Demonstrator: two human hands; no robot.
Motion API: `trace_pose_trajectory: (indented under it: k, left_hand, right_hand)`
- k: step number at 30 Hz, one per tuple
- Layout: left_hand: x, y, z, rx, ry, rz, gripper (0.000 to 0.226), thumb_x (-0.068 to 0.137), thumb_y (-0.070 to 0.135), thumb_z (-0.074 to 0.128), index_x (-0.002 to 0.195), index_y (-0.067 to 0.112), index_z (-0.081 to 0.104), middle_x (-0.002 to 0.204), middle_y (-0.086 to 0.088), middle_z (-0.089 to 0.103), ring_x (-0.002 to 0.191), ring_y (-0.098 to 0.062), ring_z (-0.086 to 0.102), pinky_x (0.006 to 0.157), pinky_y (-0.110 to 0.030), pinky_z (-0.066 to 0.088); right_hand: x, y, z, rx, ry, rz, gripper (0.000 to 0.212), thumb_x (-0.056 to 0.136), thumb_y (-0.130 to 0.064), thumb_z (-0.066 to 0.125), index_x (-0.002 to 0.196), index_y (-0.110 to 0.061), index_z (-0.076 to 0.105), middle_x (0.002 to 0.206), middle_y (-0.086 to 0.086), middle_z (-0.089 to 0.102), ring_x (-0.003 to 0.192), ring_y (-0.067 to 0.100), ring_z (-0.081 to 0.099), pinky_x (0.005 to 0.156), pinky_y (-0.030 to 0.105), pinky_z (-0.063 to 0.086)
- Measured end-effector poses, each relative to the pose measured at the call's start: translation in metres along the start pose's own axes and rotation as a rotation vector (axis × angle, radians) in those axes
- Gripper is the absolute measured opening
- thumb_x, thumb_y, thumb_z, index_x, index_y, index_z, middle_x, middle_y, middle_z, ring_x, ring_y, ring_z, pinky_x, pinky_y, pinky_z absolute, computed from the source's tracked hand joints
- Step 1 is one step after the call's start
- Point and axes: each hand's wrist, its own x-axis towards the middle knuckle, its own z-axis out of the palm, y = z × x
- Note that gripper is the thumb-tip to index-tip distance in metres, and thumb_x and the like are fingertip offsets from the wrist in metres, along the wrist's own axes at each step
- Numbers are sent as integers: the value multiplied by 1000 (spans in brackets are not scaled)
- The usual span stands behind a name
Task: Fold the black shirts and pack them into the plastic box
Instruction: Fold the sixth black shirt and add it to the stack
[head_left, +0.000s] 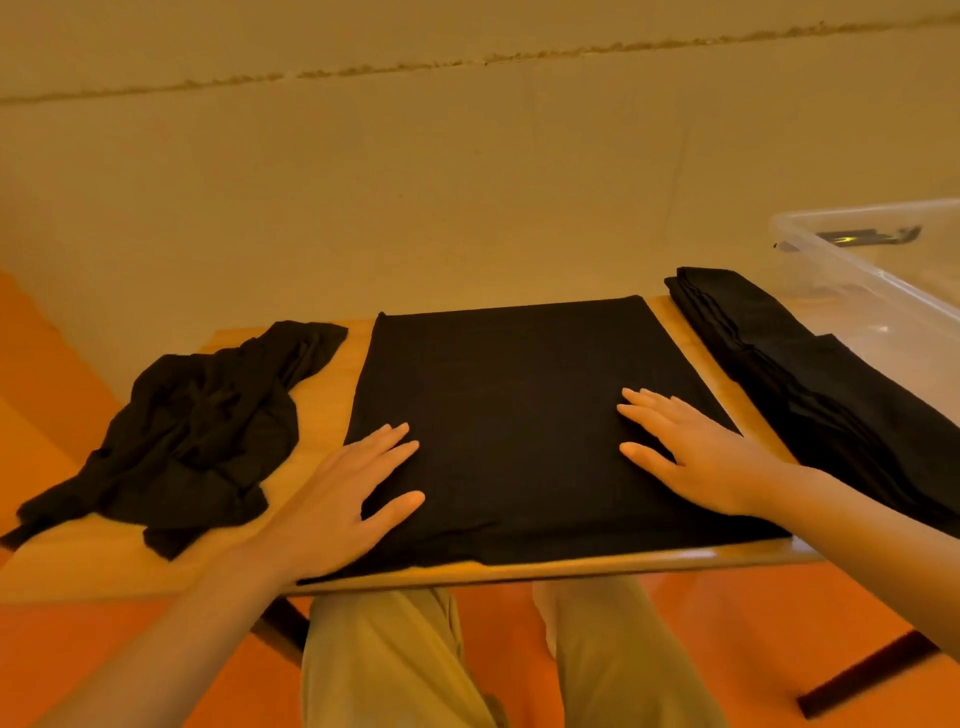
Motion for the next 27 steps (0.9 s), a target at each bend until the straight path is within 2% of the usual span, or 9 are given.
trace_pose_trajectory:
  k: [6,10,12,15,17,20,23,25,27]
  left_hand:
    - [-57,11,3,-17,86,106,67,79,80,38,138,48,35,145,38,20,138,17,9,109,-14,15]
    - [-73,5,13,183,167,248,59,87,62,44,138,32,48,146,16,42,136,2,34,111,-18,30]
    - [-76,5,11,192,193,264,53,92,56,40,132,25,56,139,9,52,131,-4,45,112,-15,27]
    - [-80,8,10,192,206,267,57,96,58,30,126,22,61,133,7,57,125,-6,50,110,-10,23]
    - [-81,8,9,181,231,278,58,96,59,30,122,21,64,129,8,58,122,-6,53,109,-7,24]
    - [-83,8,7,184,282,307,58,97,57,32,115,16,69,122,5,64,114,-8,59,108,-8,27]
    - [-83,10,8,225,330,367,58,99,51,32,106,10,73,112,-1,69,101,-12,64,102,-13,35]
    - [-84,10,9,246,351,398,58,101,47,31,103,8,73,108,-4,71,97,-13,65,97,-17,40]
    - [-85,9,9,231,353,393,57,101,47,31,102,9,73,107,-3,70,98,-11,63,98,-15,39]
  right_hand:
    - [-71,-3,9,61,81,-25,61,91,-54,36,148,-36,24,149,-28,11,130,-12,4,107,14,15]
    - [-99,0,14,7,52,-113,69,82,-64,36,144,-46,13,145,-33,0,133,-12,-3,106,12,9]
    - [-108,6,18,-78,83,-148,67,83,-60,40,143,-47,13,146,-31,2,136,-9,2,107,11,11]
    - [-116,16,24,-139,209,-190,53,86,-50,40,139,-40,35,147,-19,32,133,2,36,99,15,34]
    - [-121,23,27,-152,294,-218,49,86,-47,39,131,-31,53,136,-9,54,122,11,54,89,22,46]
    - [-126,28,30,-131,364,-244,48,94,-49,34,121,-23,64,123,-4,64,114,16,61,88,28,49]
    - [-129,29,33,-110,416,-275,65,98,-55,18,113,-18,69,114,-3,67,108,14,61,88,25,48]
    - [-129,29,35,-107,443,-291,61,100,-51,21,109,-16,70,110,-2,67,106,14,61,88,24,47]
    - [-130,31,36,-116,455,-289,42,95,-38,38,107,-16,71,107,-2,66,104,14,61,88,24,48]
